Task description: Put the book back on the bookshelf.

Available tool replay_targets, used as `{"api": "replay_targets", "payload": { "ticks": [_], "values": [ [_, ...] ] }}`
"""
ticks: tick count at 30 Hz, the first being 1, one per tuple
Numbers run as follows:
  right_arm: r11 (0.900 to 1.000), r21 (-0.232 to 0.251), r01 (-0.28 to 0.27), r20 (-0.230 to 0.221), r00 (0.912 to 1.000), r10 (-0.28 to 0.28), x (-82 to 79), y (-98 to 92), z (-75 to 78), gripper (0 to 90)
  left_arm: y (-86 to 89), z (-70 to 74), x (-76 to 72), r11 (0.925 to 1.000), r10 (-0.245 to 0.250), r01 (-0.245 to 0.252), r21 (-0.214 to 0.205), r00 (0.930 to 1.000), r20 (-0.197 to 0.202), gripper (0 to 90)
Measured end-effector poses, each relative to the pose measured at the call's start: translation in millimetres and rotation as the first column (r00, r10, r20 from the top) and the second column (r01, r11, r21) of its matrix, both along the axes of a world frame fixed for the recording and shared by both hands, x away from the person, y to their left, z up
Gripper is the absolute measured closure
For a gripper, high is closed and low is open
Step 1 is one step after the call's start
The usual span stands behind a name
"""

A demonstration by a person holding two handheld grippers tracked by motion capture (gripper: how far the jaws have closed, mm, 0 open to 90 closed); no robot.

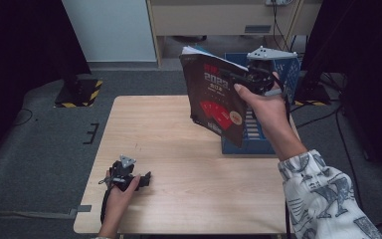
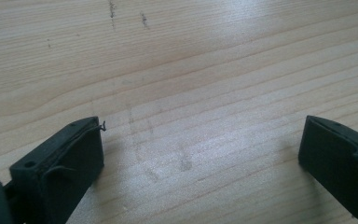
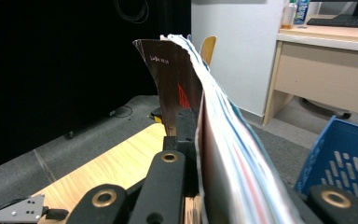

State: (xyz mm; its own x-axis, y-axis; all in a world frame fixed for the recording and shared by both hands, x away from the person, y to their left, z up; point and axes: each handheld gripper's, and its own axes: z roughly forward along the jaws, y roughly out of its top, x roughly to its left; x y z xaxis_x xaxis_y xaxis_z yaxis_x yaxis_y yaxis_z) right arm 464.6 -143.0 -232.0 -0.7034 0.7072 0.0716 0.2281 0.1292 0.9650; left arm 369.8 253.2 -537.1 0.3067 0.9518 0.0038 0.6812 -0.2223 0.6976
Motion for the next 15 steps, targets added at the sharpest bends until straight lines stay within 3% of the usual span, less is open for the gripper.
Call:
{"api": "replay_targets", "payload": {
  "ticks": [15],
  "values": [
    [0.9985,0.008,0.054,-0.009,0.9985,-0.053,6.1,-21.0,-2.6,86.9,0.0,-0.1,0.0,1.0000,0.001,-0.001,-0.001,1.0000,0.001,0.0]
  ]
}}
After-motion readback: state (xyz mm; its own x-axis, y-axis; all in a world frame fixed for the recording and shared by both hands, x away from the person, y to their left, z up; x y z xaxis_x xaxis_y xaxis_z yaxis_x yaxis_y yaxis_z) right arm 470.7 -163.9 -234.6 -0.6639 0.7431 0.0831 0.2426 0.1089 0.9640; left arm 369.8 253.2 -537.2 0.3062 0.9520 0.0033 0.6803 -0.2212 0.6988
